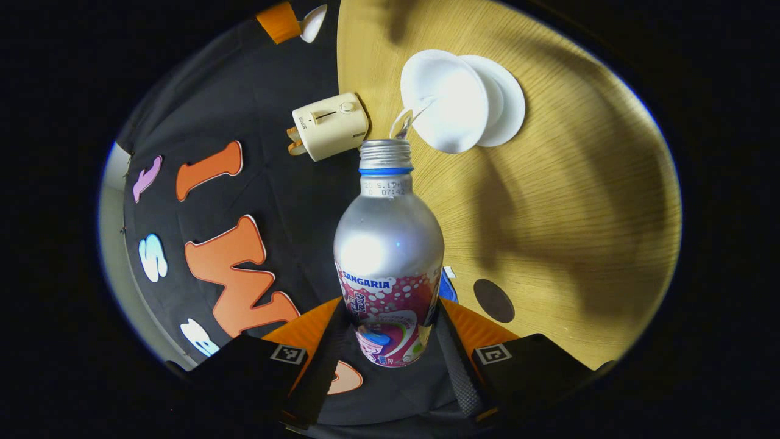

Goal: Open the teacup lid with one hand, grasp the water bottle and pour water into the teacup with the other hand; after pouring, place the water bottle on the coaster and then close the teacup lid.

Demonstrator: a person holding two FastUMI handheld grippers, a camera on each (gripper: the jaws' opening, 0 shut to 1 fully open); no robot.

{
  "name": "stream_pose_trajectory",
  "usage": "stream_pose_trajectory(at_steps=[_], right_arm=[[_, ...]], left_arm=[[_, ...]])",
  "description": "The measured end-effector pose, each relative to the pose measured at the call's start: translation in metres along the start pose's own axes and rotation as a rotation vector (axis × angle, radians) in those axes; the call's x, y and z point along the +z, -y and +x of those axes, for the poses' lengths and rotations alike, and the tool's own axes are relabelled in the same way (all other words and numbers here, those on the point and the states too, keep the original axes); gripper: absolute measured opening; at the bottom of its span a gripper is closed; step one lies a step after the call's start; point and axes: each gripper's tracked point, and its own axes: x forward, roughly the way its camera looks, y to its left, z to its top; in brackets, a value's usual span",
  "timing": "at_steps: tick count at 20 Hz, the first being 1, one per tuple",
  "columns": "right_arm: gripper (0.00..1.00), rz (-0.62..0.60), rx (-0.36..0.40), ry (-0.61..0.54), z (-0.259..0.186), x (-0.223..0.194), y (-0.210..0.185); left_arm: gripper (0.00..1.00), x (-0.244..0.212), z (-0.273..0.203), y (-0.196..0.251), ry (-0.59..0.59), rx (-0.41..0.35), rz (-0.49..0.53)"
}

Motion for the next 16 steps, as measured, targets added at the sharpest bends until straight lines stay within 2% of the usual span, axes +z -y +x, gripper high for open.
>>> stream_pose_trajectory(at_steps=[16], right_arm=[[0.20,-0.010,0.012,0.001,0.000,-0.002,-0.004]], left_arm=[[0.86,-0.012,-0.006,-0.025,-0.016,0.046,0.059]])
